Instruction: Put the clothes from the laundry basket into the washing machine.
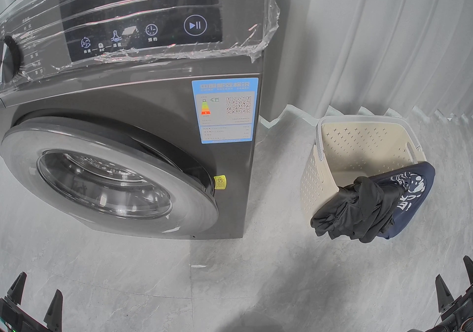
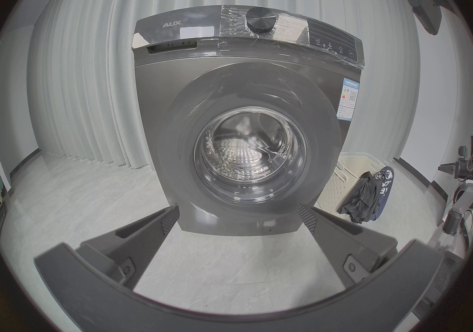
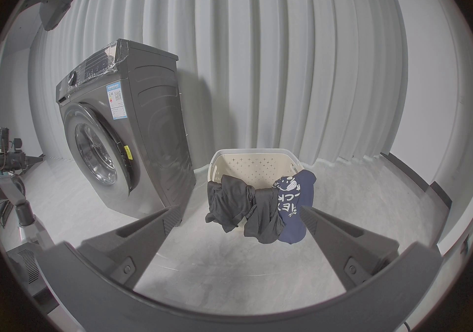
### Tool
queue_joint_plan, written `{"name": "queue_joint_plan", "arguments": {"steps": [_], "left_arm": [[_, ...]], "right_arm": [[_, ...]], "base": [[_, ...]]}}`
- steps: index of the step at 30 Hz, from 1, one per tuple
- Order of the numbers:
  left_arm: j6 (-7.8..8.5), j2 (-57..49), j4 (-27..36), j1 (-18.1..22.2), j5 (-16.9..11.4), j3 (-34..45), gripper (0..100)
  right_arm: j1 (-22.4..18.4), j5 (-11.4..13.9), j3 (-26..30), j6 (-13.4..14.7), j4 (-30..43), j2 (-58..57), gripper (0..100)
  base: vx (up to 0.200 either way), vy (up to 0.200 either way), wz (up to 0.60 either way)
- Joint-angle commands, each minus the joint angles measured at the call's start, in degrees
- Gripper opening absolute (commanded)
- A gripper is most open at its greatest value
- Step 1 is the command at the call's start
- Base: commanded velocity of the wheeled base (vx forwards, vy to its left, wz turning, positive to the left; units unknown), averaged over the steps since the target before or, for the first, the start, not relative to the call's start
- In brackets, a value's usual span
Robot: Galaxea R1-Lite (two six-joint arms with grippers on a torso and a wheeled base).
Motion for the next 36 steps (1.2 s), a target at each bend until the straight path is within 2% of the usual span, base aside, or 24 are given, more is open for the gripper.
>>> {"name": "queue_joint_plan", "arguments": {"steps": [1,7,19,25,36], "left_arm": [[0.03,-0.6,0.0,0.0,0.0,0.8,100],[-0.06,-0.6,0.0,0.0,0.0,0.8,100],[-0.06,-0.6,0.0,0.0,0.0,0.8,100],[-0.06,-0.6,0.0,0.0,0.0,0.8,100],[-0.06,-0.6,0.0,0.0,0.0,0.8,100]], "right_arm": [[0.0,0.0,1.0,0.0,0.0,-0.2,100],[0.0,0.0,1.0,0.0,0.0,-0.2,100],[0.0,0.0,1.0,0.0,0.0,-0.2,100],[0.0,0.0,1.0,0.0,0.0,-0.2,100],[0.0,0.0,1.0,0.0,0.0,-0.2,100]], "base": [[-0.200,0.000,0.00],[0.000,0.000,0.00],[0.000,0.200,0.00],[0.000,0.000,0.00],[0.000,0.200,0.00]]}}
